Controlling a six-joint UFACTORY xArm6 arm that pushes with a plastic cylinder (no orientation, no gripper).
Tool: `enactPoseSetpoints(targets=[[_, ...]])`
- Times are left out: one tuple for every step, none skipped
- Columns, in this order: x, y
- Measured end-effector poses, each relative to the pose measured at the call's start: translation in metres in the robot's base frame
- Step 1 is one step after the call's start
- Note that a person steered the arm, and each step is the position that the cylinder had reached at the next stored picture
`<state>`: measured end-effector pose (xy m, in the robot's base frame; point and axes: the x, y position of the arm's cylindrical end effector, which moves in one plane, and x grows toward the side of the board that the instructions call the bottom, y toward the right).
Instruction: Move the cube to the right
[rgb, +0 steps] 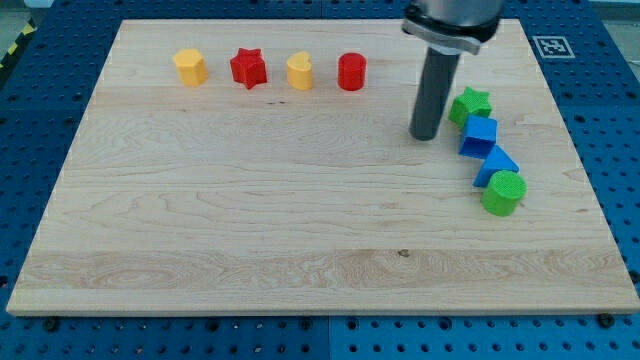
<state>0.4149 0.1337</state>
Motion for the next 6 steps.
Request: enactPoseSetpoints(targets=[[0.000,0.050],[0.000,0.078],[0.000,0.058],[0.000,-0.003],[0.033,-0.035],[0.084,-0.038]])
